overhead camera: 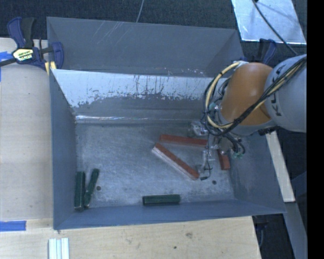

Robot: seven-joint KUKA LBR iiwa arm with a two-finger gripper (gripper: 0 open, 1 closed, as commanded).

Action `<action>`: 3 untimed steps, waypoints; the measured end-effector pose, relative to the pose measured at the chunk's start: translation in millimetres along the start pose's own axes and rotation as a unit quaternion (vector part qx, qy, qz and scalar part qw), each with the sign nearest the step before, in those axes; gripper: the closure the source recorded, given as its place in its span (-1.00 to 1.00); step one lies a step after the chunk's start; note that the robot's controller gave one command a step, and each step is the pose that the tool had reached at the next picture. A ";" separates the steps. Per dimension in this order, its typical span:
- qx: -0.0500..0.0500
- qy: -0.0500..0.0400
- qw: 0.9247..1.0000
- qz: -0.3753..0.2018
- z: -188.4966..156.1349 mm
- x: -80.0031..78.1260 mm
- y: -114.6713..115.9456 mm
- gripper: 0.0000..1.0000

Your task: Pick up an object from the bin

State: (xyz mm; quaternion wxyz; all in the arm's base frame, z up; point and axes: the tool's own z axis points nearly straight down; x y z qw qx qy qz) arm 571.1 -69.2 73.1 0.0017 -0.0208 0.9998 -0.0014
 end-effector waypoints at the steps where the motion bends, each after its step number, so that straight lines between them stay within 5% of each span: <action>1: -0.002 -0.002 1.000 0.006 -7.8 -17.8 21.4 -1.00; 2: -0.001 -0.001 1.000 -0.014 -31.5 -52.5 3.1 1.00; 3: -0.001 0.000 1.000 -0.015 -31.5 -52.5 3.3 -1.00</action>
Offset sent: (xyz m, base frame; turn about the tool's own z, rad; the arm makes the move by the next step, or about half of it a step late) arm 0.0512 0.0059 0.0311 -0.0286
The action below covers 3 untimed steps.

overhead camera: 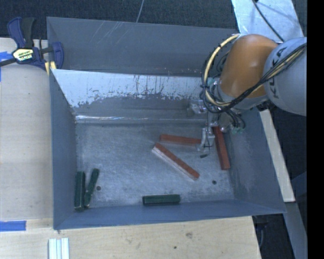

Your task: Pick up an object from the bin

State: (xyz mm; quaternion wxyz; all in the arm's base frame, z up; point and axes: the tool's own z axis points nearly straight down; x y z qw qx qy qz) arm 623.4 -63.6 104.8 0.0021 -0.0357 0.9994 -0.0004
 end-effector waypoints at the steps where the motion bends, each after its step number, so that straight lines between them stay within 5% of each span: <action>1: 0.000 -0.002 1.000 0.010 2.8 3.4 -0.2 -1.00; 2: 0.000 -0.001 0.996 0.088 32.7 37.5 -6.2 1.00; 3: 0.000 -0.001 0.996 0.088 32.7 37.5 -6.2 1.00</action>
Offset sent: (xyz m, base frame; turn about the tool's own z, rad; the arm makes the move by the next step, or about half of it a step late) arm -0.0391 -0.0090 -0.0348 0.1790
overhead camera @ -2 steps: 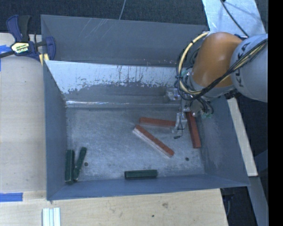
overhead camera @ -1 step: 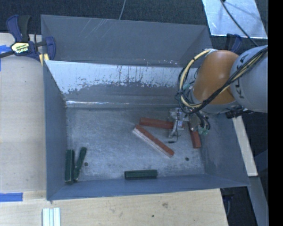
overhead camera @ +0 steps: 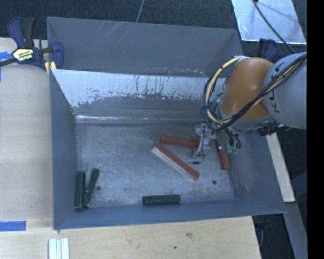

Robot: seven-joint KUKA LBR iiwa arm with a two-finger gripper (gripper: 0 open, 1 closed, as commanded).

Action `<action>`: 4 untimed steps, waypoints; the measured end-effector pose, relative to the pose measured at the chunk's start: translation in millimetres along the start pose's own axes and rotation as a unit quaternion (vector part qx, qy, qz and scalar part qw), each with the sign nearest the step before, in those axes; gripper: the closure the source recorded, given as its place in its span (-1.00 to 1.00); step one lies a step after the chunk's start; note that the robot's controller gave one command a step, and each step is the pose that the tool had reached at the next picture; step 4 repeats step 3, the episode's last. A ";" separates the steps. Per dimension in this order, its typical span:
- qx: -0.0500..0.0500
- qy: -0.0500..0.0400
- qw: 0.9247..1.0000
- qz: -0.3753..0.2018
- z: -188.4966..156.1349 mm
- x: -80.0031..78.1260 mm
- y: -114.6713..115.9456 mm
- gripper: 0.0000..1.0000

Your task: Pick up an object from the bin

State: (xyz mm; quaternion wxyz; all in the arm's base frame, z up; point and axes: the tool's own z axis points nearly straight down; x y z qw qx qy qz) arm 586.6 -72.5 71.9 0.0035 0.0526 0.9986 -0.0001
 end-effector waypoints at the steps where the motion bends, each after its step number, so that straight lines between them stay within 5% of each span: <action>1: 0.000 0.001 0.997 -0.081 -123.6 -1.7 32.5 1.00; 4: -0.001 0.004 0.992 -0.129 -155.6 -1.4 18.8 1.00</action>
Offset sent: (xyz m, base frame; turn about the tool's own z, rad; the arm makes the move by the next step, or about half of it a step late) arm 0.0000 0.0000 0.0000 0.0000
